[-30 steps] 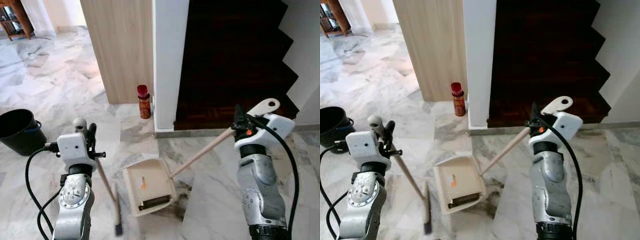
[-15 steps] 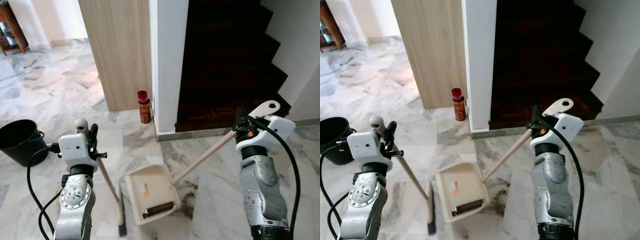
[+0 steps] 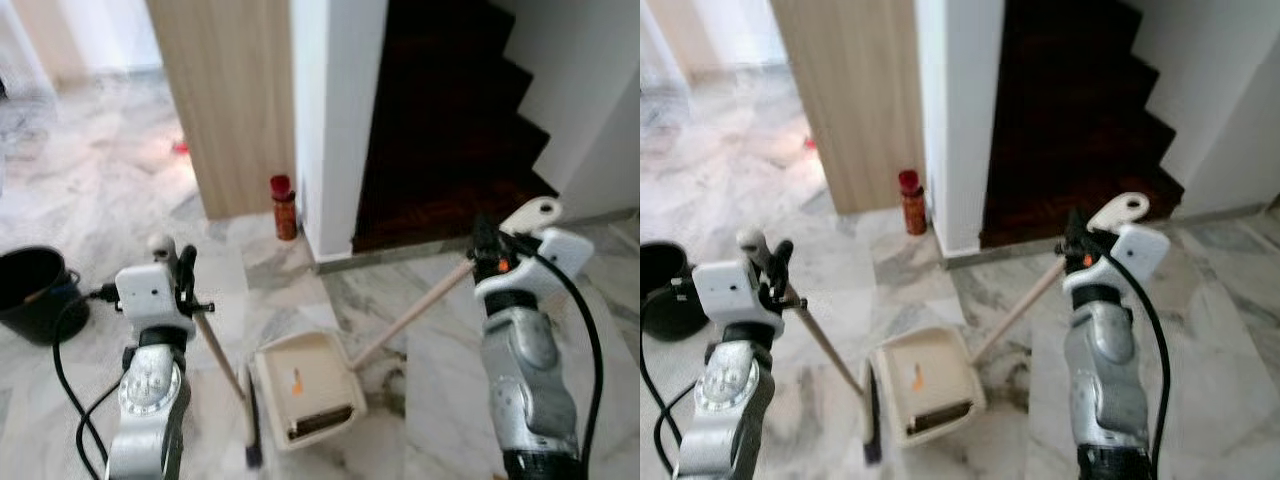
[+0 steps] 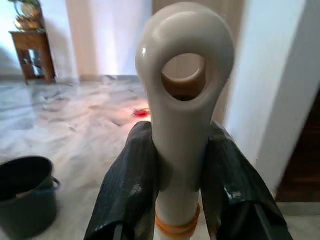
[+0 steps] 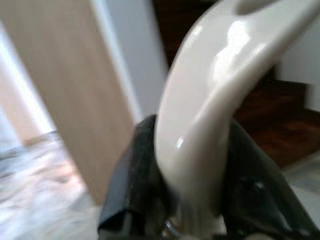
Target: Sweep floor
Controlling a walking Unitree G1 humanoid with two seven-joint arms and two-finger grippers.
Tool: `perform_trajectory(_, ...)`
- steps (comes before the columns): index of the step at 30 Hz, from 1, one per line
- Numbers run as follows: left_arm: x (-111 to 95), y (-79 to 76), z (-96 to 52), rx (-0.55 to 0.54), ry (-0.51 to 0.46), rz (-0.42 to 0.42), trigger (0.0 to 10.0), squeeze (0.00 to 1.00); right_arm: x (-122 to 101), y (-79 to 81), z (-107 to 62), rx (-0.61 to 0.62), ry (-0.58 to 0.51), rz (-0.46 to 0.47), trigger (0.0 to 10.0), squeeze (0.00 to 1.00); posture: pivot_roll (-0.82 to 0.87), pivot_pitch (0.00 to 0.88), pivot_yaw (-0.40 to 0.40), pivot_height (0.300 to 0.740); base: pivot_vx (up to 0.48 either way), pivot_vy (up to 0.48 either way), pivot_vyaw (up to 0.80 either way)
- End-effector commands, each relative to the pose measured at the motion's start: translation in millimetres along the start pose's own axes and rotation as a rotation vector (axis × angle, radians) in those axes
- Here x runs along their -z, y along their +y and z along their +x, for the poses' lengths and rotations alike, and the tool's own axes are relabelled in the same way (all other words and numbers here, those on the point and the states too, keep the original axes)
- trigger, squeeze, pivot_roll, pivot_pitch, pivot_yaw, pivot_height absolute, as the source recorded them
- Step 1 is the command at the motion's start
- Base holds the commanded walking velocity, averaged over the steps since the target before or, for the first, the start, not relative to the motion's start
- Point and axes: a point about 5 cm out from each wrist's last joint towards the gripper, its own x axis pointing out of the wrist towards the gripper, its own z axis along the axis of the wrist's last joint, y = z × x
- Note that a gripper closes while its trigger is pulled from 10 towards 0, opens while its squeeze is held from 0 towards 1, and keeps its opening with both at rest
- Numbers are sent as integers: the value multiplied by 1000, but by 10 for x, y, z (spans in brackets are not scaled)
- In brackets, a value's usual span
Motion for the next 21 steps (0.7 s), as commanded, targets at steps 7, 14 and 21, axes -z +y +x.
perform_trajectory(7,-122,-12,20,-1,-50,10,10000,0,-176,8,39,-5,-76,38,10000,0,-13,67,8,740,0,480,0)
perform_trajectory(14,-132,-3,35,-3,-53,13,10000,0,-178,40,40,-18,-74,43,10000,0,-13,82,9,740,0,480,0)
perform_trajectory(21,-144,2,46,0,-53,20,10000,0,-209,21,56,-19,-78,47,10000,0,-10,109,19,740,0,480,0)
